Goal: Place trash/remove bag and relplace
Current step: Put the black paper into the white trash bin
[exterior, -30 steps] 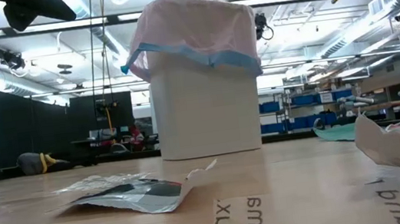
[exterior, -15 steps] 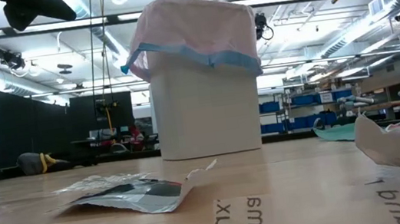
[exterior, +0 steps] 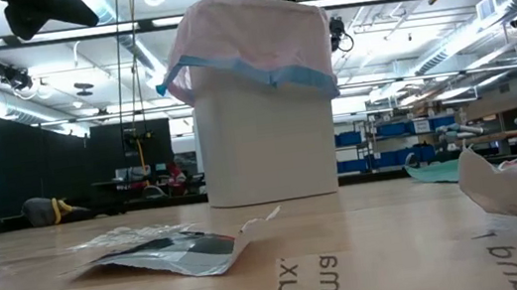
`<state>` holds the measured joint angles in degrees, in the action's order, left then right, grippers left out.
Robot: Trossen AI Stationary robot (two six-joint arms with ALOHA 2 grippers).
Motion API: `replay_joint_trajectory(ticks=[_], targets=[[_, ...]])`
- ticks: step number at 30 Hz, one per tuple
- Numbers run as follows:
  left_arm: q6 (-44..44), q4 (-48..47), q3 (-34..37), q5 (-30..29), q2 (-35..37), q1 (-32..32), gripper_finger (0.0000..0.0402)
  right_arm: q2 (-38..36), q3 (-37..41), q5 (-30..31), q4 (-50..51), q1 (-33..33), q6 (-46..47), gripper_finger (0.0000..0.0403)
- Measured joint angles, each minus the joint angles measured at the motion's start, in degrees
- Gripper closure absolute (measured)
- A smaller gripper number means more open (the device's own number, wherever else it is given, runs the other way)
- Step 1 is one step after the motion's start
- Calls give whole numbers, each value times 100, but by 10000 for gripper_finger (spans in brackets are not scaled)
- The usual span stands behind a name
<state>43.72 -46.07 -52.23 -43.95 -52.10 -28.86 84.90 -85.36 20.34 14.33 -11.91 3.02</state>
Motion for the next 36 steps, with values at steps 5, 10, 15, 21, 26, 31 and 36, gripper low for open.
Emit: replay_joint_trajectory(ticks=[5, 10, 15, 21, 26, 31, 36], targets=[[2, -8, 0, 1, 0, -2, 394, -493, -9, -1122, 45, 563, 557, 145], [2, -11, 0, 1, 0, -2, 394, -470, -13, -1530, 1831, 1808, 1472, 156], [2, -13, 0, 1, 0, -1, 394, 290, -2, -1151, 3555, 2974, 2724, 171], [2, -17, 0, 1, 0, 0, 394, 1435, -2, -989, 3768, 3700, 3130, 164], [2, -14, 0, 1, 0, 0, 394, 2216, -2, -1736, 3764, 3836, 3340, 155], [3, -13, 0, 2, 0, -1, 394, 2698, -2, -2434, 3746, 3908, 3309, 150], [4, -13, 0, 4, 0, -2, 394, 3053, -2, -2472, 3506, 4042, 3190, 151]])
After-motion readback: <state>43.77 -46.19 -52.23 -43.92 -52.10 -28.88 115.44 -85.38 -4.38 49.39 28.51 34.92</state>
